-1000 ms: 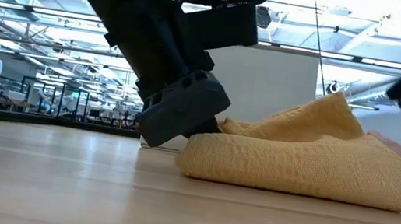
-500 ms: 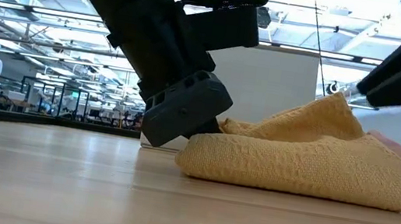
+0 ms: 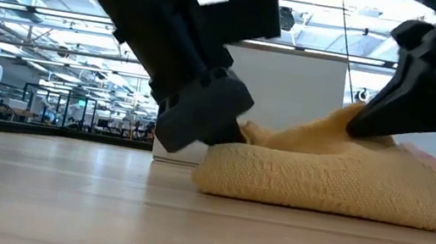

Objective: Fold towel
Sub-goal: Fold the yellow towel

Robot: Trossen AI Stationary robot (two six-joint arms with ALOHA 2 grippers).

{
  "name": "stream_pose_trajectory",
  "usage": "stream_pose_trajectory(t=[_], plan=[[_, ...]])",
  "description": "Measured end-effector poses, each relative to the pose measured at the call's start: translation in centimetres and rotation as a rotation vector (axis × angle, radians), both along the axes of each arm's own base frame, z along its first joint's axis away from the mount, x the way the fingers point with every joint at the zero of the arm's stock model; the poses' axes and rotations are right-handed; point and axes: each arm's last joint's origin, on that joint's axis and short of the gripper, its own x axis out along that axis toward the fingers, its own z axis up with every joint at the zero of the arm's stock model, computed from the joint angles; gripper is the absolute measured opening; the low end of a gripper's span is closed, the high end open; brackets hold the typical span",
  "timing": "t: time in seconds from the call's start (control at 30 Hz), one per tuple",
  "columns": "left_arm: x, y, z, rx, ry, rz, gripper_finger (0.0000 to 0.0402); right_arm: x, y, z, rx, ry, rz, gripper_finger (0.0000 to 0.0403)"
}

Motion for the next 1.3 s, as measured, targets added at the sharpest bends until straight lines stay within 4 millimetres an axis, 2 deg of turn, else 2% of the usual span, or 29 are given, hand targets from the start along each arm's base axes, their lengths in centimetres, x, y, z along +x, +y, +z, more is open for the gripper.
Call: stream_pose_trajectory(t=[0.23, 0.47, 0.63, 0.83, 1.0, 1.13, 1.2, 1.3], plan=[[-0.9, -0.8, 2.2, 0.062, -0.054, 0.014, 0.0090, 1.0, -1.8, -0.3, 0.047, 0.071, -0.056, 0.0001], [-1.9, -1.2, 3.2, 0.100, -0.047, 0.024, 0.0093, 0.3, -3.0, -2.0, 0.095, 0.099, -0.109, 0.0000], [-2.3, -0.9, 3.0, 0.114, -0.007, 0.038, 0.0093, -0.2, -3.4, -2.9, 0.124, 0.081, -0.131, 0.0000], [-2.5, -1.2, 3.2, 0.131, -0.027, 0.044, 0.0093, -0.2, -3.4, -3.1, 0.135, 0.066, -0.131, 0.0000], [-3.8, -1.8, 4.4, 0.264, -0.053, 0.067, 0.0093, -0.2, -3.4, -3.1, 0.133, 0.067, -0.129, 0.0000], [-4.3, -2.8, 5.4, 0.317, -0.139, 0.082, 0.0093, -0.2, -3.4, -3.1, 0.134, 0.067, -0.129, 0.0000], [-4.0, -3.6, 5.9, 0.311, -0.168, 0.033, 0.0093, -0.2, -3.4, -3.1, 0.135, 0.065, -0.130, 0.0000], [-3.2, -4.5, 5.8, 0.226, -0.116, -0.151, 0.0093, -0.2, -3.4, -3.0, 0.136, 0.062, -0.127, 0.0000]])
